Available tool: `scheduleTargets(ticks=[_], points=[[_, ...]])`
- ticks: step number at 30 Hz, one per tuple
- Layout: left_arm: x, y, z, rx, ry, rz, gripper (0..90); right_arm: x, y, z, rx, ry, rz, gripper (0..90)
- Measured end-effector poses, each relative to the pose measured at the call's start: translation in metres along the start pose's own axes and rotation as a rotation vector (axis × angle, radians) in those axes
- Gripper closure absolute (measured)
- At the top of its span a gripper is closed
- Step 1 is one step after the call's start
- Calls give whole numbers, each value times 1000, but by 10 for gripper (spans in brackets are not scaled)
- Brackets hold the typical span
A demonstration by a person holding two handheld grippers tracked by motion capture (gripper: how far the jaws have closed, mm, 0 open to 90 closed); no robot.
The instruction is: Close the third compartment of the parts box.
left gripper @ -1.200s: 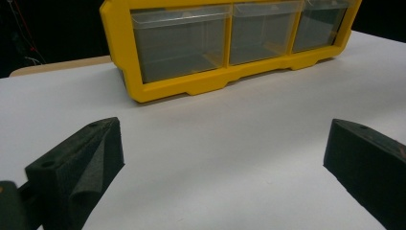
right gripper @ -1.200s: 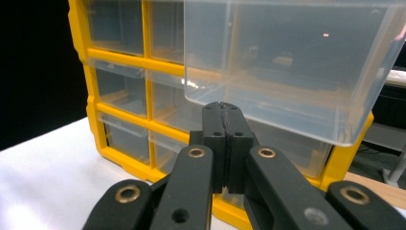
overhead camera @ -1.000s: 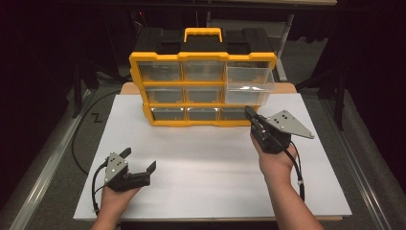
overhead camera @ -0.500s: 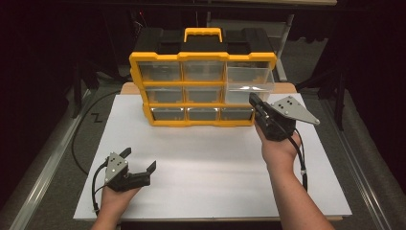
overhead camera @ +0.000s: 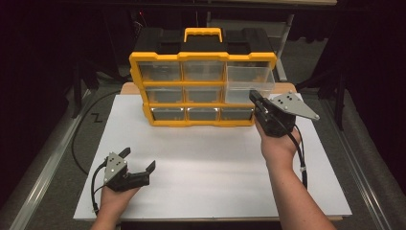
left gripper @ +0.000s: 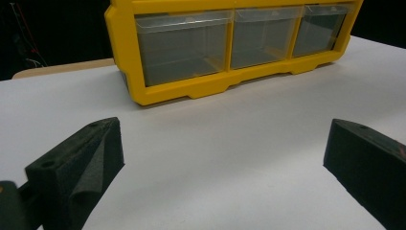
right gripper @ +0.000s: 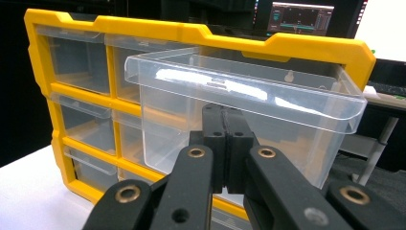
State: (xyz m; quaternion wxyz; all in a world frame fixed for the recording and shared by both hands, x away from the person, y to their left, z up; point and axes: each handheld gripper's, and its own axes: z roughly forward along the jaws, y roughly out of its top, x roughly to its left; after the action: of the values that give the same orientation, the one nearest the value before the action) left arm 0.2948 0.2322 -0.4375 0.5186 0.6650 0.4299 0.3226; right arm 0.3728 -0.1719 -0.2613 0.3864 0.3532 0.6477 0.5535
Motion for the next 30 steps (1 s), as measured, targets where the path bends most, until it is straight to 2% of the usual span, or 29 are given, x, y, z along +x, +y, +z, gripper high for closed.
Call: scheduleTargets(ticks=[10, 30], points=[[0, 0, 0, -3, -7, 4, 9, -3, 1, 2, 10, -25, -12, 900], [1, 0, 0, -1, -12, 2, 9, -9, 6, 21, 31, -55, -25, 900]])
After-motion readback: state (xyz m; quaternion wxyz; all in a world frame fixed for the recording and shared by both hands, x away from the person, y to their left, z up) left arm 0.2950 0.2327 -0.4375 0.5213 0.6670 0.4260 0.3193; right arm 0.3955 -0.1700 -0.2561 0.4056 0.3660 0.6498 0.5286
